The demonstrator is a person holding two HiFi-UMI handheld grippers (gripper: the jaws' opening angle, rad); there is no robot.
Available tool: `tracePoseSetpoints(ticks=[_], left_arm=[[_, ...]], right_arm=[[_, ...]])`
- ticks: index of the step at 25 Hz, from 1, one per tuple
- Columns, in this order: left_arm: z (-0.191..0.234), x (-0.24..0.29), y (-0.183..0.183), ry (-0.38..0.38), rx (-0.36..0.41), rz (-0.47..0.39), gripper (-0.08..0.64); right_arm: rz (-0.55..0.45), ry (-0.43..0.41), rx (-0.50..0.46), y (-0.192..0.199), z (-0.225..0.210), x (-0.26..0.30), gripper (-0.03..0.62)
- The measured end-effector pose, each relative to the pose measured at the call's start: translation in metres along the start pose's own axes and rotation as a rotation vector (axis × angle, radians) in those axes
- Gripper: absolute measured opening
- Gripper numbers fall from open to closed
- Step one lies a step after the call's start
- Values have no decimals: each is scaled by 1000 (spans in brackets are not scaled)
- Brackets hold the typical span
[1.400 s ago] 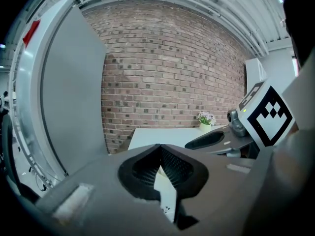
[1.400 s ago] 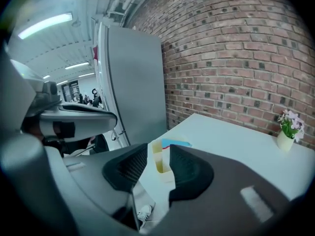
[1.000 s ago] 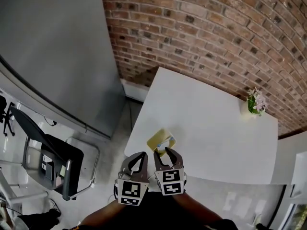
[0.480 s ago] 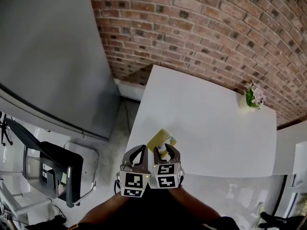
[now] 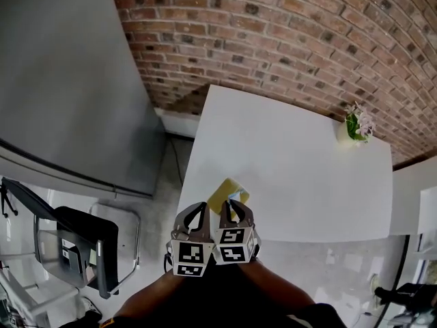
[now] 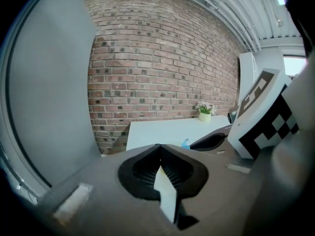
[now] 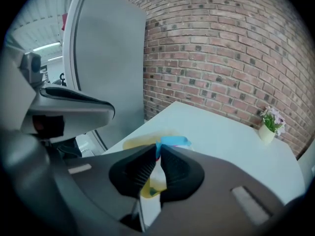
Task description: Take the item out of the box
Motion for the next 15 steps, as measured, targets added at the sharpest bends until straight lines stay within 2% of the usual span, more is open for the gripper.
tracePoseSetpoints(ticks=[9,15], left_arm=[[-9,-3,-1,36,-11,-9,5],[-16,-10,-4,51,-34,-28,4]], right_arm=[[-12,44,12,-1,-10,-12,15],[-55,65,22,-9,-19,-33,14]])
Point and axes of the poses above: the fingertips, and each gripper's own axes: x forward along the fingers, z to its left, y out of its underside, the point moved 5 cm from there along -x, backward along the fingers, and after that the axes turned 8 degrees about -x, right-handed, at the moved point
